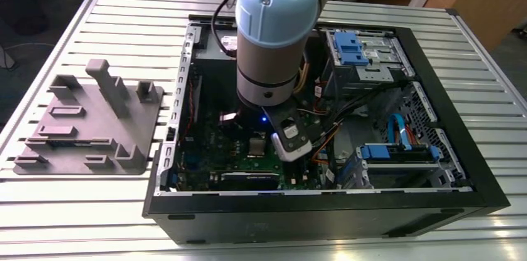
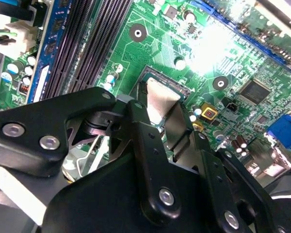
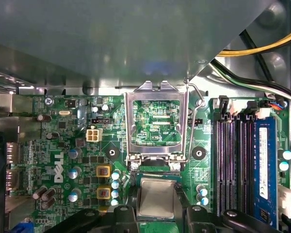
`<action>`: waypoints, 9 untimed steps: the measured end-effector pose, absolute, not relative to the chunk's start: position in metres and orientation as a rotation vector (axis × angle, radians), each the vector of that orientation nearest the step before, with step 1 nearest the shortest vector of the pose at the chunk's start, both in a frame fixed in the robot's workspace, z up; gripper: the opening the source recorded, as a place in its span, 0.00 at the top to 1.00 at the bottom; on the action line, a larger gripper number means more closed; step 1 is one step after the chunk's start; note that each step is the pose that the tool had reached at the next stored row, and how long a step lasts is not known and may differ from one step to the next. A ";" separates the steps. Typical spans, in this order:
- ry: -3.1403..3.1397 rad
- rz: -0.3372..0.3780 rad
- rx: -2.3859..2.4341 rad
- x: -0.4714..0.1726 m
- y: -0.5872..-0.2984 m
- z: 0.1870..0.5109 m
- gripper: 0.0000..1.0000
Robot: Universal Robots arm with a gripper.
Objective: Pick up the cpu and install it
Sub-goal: 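Place the cpu into insertion slot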
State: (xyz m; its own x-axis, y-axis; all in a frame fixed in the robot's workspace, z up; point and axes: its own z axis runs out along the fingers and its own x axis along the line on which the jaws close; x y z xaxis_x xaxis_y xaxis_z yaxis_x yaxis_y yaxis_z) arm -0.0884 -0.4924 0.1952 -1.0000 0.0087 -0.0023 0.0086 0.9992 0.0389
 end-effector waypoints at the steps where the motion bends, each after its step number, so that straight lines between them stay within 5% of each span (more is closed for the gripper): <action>1: 3.139 0.061 0.014 -0.088 -0.492 0.196 0.58; 9: 3.140 0.061 0.018 -0.086 -0.493 0.196 0.58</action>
State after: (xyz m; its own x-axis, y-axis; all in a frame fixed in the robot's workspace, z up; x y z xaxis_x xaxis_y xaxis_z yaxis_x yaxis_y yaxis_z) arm -0.0864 -0.4925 0.1963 -0.9999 0.0114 -0.0010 0.0113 0.9992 0.0389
